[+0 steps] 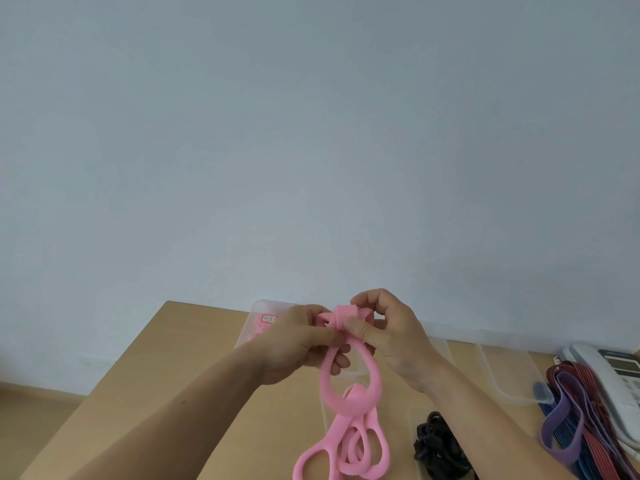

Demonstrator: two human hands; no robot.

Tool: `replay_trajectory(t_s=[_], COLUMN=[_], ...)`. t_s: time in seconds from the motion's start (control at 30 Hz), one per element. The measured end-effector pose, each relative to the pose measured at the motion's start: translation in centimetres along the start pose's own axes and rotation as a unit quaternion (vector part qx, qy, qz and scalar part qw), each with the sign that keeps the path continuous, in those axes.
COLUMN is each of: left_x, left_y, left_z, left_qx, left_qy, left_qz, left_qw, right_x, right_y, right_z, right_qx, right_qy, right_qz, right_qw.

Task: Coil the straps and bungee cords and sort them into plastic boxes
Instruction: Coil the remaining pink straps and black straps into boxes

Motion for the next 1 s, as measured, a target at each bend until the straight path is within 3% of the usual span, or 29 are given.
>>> replay_trajectory(t_s=[0.27,0.43,0.57,0.73,1.0], left_x=[-0.3,-0.2,0.6,0.6,-0.5], left_y=[0.6,1.0,1.0,1.2,1.0], left_z=[0.1,-0.1,-0.2,-0.3,-0.3], left_qx=[0.001,0.030,0.040,0.067,0.067], left_qy=[0.038,0.014,-0.031,-0.068,-0.038], left_qz=[0.039,0.048,0.019,-0.020,-0.103], left_qw=[0.998,0.998,0.999,0.995,0.992], right_x=[0.4,0.4,0.2,0.5,0.5], right_y=[-0.6,-0.4,0.0,-0.3,-0.3], right_z=[0.6,0.4,0.0,-0.2,-0.1], right_qx=[-0.045,-0.040,-0.014,-0.029,-0.003], right_qy=[0.001,-0.003,-0.042,-0.074,-0.060], right_qz=[0.029,0.007,-0.045,0.010,0.020], right_qw=[0.999,0.999,0.998,0.997,0.998])
Point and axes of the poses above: each hand's wrist, its own z-axis away from the middle knuckle, its own y-axis out of the back of the hand, x = y × z, the point moved 5 cm from there along -z, towards the middle knuckle
